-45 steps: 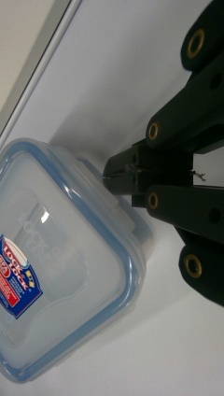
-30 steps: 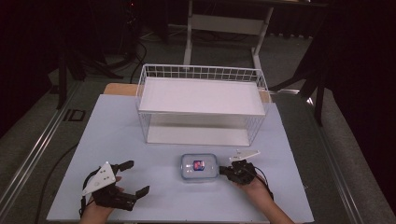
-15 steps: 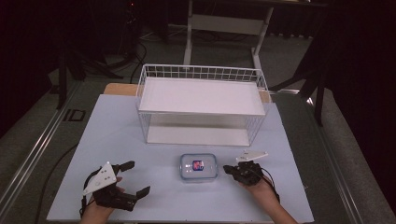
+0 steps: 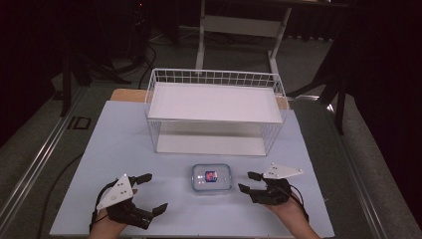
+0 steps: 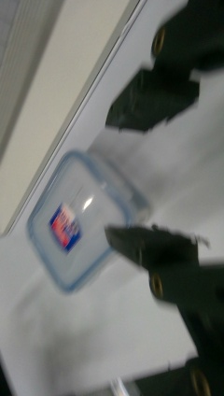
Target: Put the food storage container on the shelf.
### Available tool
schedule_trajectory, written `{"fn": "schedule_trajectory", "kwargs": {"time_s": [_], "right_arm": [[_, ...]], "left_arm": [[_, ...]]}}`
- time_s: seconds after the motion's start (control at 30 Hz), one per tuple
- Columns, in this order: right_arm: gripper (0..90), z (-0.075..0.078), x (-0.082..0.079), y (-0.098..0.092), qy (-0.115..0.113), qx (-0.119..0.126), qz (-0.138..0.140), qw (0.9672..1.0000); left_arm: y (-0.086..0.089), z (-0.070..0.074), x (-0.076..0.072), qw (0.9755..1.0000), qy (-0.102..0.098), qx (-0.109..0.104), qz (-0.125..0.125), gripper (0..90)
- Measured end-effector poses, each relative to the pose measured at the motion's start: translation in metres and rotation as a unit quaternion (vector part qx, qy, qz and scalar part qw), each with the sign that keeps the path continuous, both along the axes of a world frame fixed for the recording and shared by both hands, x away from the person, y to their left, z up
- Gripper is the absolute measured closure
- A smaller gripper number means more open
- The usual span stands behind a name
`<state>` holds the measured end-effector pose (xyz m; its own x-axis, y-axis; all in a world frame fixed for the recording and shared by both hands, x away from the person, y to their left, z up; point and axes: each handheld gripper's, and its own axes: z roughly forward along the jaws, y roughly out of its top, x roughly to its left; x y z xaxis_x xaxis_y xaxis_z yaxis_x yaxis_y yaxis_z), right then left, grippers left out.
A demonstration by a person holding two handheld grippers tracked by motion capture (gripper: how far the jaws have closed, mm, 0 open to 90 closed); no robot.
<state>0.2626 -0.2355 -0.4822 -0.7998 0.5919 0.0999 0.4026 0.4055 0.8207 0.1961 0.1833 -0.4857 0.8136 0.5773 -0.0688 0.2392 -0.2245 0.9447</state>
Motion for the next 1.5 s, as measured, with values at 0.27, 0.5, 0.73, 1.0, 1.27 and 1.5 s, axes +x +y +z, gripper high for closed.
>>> {"fn": "schedule_trajectory", "kwargs": {"time_s": [0.27,0.5,0.73,1.0,1.27,1.5], "right_arm": [[14.7,0.019,0.002,0.007,-0.027,0.006,0.007,0.9996],[20.0,0.032,0.001,0.014,-0.048,0.010,0.031,0.9983],[19.0,0.031,0.002,0.025,-0.035,0.004,0.020,0.9992],[22.9,0.019,0.018,0.026,0.001,0.029,-0.003,0.9996],[13.8,0.004,0.035,0.032,0.080,0.055,-0.022,0.9950],[11.4,-0.011,0.047,0.041,0.150,0.063,-0.073,0.9839]], "left_arm": [[-0.011,0.019,0.004,0.9995,0.030,-0.008,-0.001,0.6],[-0.025,0.039,0.016,0.9973,0.057,-0.025,-0.038,0.6],[-0.044,0.037,0.035,0.9953,0.093,-0.003,-0.030,0.6],[-0.058,0.029,0.057,0.9919,0.126,-0.003,-0.015,0.6],[-0.070,0.011,0.082,0.9817,0.190,-0.008,0.015,0.6],[-0.082,-0.007,0.096,0.9680,0.248,0.005,0.037,0.6]]}}
